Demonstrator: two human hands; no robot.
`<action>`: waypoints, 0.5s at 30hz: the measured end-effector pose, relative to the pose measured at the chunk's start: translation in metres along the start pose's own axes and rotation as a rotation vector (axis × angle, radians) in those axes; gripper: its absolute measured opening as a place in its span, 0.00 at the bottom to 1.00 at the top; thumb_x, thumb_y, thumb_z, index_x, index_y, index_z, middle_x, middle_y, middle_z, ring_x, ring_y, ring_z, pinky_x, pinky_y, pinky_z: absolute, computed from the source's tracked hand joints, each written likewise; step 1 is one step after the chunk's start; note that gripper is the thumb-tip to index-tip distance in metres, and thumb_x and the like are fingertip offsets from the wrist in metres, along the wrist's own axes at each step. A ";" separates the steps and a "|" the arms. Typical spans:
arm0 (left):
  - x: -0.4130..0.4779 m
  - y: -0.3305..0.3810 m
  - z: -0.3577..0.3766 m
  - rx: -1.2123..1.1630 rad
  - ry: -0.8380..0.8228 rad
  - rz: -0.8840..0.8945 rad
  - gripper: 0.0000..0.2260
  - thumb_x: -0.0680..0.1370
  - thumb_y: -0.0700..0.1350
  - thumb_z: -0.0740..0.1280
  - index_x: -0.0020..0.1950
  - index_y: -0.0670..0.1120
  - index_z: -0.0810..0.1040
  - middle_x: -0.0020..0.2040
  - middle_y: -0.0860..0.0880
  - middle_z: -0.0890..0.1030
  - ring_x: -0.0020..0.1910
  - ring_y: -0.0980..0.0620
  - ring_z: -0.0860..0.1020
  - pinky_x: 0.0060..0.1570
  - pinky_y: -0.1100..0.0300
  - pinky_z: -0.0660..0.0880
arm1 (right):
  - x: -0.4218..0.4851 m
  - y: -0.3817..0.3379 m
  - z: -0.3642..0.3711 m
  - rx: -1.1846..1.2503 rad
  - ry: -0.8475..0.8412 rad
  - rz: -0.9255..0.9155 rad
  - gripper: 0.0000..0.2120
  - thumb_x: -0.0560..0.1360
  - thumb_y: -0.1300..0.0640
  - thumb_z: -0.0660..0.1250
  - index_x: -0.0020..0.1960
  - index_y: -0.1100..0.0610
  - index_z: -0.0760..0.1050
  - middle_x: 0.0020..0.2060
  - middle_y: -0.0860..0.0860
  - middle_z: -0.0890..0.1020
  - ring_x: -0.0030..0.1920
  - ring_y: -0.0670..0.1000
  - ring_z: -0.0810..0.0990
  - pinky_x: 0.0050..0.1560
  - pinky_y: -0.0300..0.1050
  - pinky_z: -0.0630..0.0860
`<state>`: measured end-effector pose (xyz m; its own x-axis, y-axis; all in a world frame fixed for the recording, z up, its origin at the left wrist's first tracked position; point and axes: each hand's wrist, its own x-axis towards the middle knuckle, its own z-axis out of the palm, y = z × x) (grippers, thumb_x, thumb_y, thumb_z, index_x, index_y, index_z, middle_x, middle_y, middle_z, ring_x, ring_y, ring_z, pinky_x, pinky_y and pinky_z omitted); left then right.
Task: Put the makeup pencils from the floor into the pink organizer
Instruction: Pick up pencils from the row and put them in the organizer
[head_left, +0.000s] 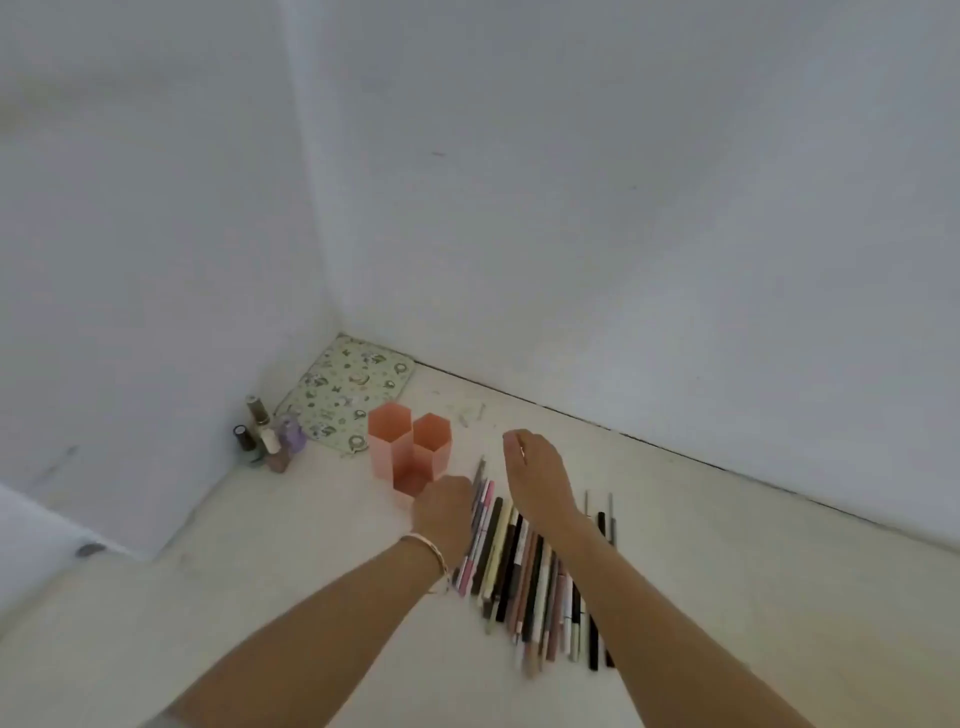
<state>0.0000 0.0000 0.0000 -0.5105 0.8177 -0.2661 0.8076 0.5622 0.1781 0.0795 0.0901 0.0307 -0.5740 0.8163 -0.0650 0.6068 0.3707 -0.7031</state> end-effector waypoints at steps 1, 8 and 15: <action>0.004 0.001 0.002 0.031 -0.024 -0.018 0.11 0.83 0.37 0.57 0.62 0.44 0.75 0.60 0.46 0.79 0.59 0.46 0.79 0.56 0.57 0.77 | 0.003 0.002 0.002 -0.001 -0.009 0.019 0.15 0.83 0.53 0.52 0.53 0.55 0.76 0.46 0.50 0.77 0.50 0.52 0.75 0.54 0.48 0.72; 0.024 0.012 0.021 0.083 -0.045 -0.106 0.09 0.82 0.36 0.58 0.59 0.44 0.75 0.54 0.48 0.80 0.53 0.48 0.81 0.46 0.59 0.75 | 0.033 0.029 0.020 0.017 -0.078 0.020 0.14 0.83 0.54 0.54 0.58 0.56 0.77 0.49 0.47 0.77 0.51 0.48 0.74 0.51 0.40 0.66; 0.027 0.017 0.015 -0.038 -0.042 -0.074 0.11 0.81 0.41 0.60 0.63 0.43 0.67 0.57 0.45 0.77 0.53 0.47 0.79 0.43 0.59 0.70 | 0.058 0.044 0.034 0.036 -0.061 0.055 0.14 0.80 0.58 0.57 0.63 0.57 0.75 0.57 0.51 0.80 0.58 0.50 0.77 0.59 0.42 0.72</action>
<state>0.0043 0.0304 -0.0181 -0.5553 0.7680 -0.3190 0.7558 0.6261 0.1916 0.0538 0.1390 -0.0283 -0.5735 0.8060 -0.1464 0.6187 0.3090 -0.7223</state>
